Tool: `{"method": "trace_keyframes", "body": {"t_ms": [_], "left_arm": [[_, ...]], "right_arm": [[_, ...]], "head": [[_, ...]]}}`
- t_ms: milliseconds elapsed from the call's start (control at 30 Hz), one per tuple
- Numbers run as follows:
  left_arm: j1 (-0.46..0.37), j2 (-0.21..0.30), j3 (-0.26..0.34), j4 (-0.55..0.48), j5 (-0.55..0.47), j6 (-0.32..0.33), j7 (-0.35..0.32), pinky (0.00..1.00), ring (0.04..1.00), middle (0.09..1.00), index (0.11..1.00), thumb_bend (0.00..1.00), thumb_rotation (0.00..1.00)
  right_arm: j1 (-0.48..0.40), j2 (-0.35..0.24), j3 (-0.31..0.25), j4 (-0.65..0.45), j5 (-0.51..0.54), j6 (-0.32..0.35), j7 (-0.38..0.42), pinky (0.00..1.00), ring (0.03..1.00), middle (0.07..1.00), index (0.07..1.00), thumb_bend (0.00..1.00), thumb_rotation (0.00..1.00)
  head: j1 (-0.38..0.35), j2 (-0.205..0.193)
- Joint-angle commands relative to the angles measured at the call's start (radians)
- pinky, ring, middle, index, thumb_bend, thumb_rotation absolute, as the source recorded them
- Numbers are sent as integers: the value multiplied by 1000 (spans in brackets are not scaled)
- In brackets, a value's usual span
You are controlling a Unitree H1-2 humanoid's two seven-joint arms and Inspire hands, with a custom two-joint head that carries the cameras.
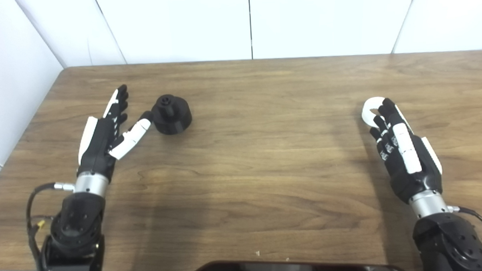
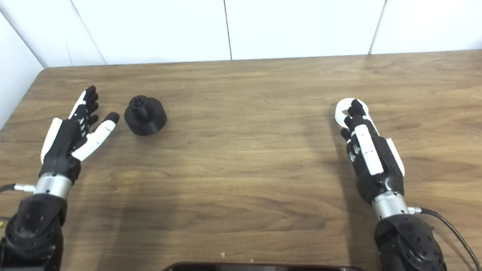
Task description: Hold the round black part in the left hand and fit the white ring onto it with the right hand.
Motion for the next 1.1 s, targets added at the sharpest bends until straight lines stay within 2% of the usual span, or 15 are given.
{"method": "trace_keyframes", "body": {"t_ms": [0,167,400,467,533,667,800,967,1067], "left_arm": [[-54,60,5,-2,33,5,-14,934,995,1000,988,772,467],[-101,144,-23,63,80,-5,-58,958,1000,1000,991,831,404],[-169,260,-101,175,199,-14,-114,942,1000,1000,991,870,444],[-188,287,-123,205,216,-14,-138,934,1000,1000,988,894,429],[-203,306,-141,229,233,-27,-155,930,1000,1000,985,913,434],[-233,355,-194,285,283,-93,-184,886,1000,1000,964,965,445],[-267,381,-235,318,326,-117,-213,886,1000,998,945,999,437],[-293,378,-254,345,361,-126,-223,885,1000,990,928,1000,423],[-301,383,-270,366,398,-159,-217,880,1000,987,920,1000,417]], "right_arm": [[-26,15,5,-10,-3,-41,-1,1000,998,985,957,571,715],[-30,27,8,3,-11,-48,-6,1000,993,978,949,600,703],[-26,50,16,7,-35,-61,-22,1000,987,971,942,621,702],[-22,52,17,6,-39,-63,-24,1000,991,974,946,624,706],[-21,53,17,7,-45,-64,-26,1000,990,974,946,625,710],[-20,55,19,6,-50,-65,-29,1000,987,976,949,635,717],[-18,57,20,9,-56,-81,-31,1000,985,973,949,626,731],[-15,63,20,12,-54,-89,-36,1000,984,970,947,619,730],[-14,65,22,15,-54,-88,-37,1000,984,970,946,636,729]], "head": [[2,-1],[3,-9],[-8,-20],[-7,-23],[-6,-25],[-6,-33],[-6,-33],[-3,-36],[-2,-37]]}}
